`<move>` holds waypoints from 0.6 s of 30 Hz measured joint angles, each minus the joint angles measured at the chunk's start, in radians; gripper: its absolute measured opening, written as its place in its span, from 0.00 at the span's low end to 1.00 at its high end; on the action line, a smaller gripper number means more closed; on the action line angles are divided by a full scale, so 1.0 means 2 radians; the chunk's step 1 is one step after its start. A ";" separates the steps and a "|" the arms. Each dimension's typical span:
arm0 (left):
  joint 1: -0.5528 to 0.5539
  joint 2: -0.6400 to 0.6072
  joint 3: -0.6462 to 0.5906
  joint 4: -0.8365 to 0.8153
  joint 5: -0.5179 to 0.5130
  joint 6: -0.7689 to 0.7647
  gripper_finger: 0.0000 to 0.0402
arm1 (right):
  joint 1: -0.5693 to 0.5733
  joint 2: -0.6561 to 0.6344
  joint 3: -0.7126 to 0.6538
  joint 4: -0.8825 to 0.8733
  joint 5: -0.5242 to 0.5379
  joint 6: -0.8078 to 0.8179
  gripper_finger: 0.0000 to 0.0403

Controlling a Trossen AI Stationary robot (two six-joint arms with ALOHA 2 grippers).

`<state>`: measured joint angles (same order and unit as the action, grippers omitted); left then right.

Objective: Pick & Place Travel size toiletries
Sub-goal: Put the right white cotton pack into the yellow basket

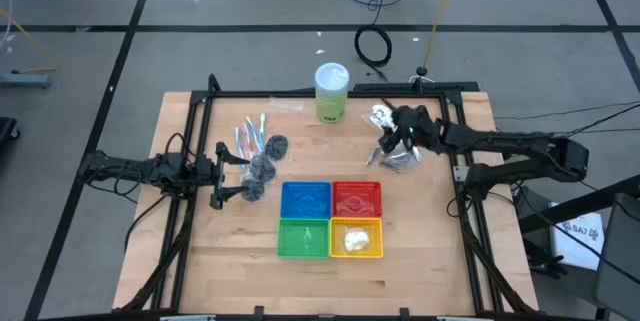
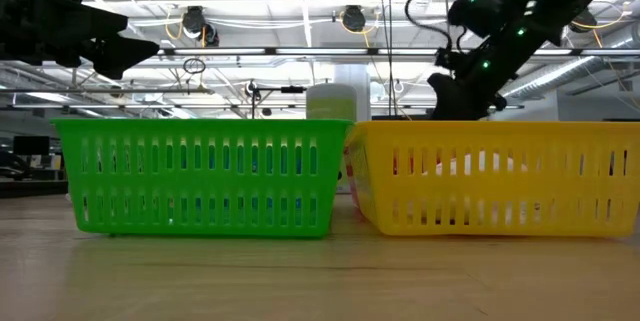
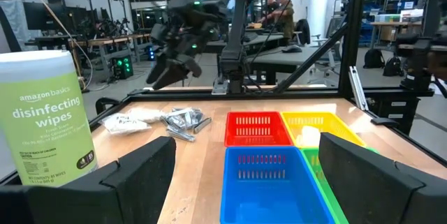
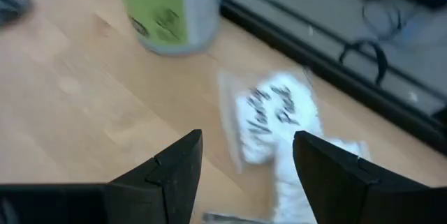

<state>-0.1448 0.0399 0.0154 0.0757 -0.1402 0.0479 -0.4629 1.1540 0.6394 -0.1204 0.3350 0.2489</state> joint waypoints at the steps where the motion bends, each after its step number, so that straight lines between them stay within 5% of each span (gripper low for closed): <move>1: 0.000 0.000 0.000 0.000 0.000 0.000 0.86 | -0.014 0.005 0.006 -0.018 -0.002 -0.003 0.53; 8: 0.000 0.000 0.000 0.000 0.000 0.000 0.86 | -0.094 0.067 0.023 -0.048 -0.054 -0.003 0.53; 18: 0.000 0.000 0.000 0.000 0.000 0.000 0.86 | -0.111 0.170 0.023 0.005 -0.063 -0.003 0.53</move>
<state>-0.1447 0.0399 0.0154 0.0753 -0.1398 0.0479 -0.6840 1.4946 0.6853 -0.1105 0.2090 0.2427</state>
